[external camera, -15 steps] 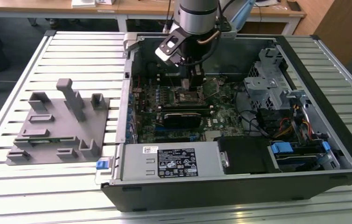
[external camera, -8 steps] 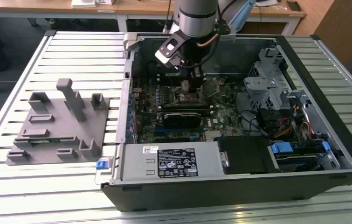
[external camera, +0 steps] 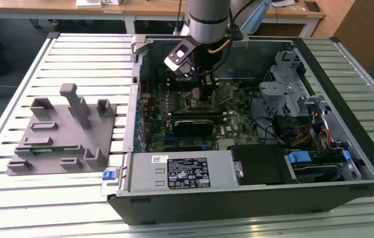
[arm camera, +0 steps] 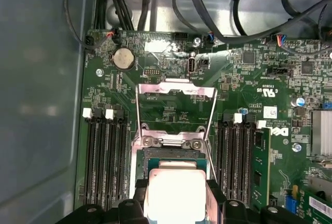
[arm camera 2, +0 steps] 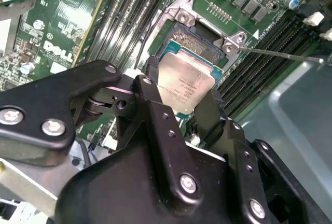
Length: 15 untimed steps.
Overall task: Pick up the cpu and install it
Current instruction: 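Place the cpu into insertion slot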
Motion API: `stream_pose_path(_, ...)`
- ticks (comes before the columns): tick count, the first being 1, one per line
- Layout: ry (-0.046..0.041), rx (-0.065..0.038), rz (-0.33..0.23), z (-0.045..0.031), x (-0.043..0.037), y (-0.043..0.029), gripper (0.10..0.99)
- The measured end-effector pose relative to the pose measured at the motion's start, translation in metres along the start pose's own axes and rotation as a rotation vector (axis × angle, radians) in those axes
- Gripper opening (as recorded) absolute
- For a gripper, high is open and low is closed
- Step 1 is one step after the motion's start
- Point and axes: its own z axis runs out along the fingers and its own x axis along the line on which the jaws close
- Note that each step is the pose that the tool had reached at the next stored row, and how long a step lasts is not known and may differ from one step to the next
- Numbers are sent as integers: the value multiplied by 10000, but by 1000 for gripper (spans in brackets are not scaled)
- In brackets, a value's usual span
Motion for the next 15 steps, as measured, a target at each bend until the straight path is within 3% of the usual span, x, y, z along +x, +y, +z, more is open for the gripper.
stream_pose_path(15,-9,-3,182,183,21,-24,525)
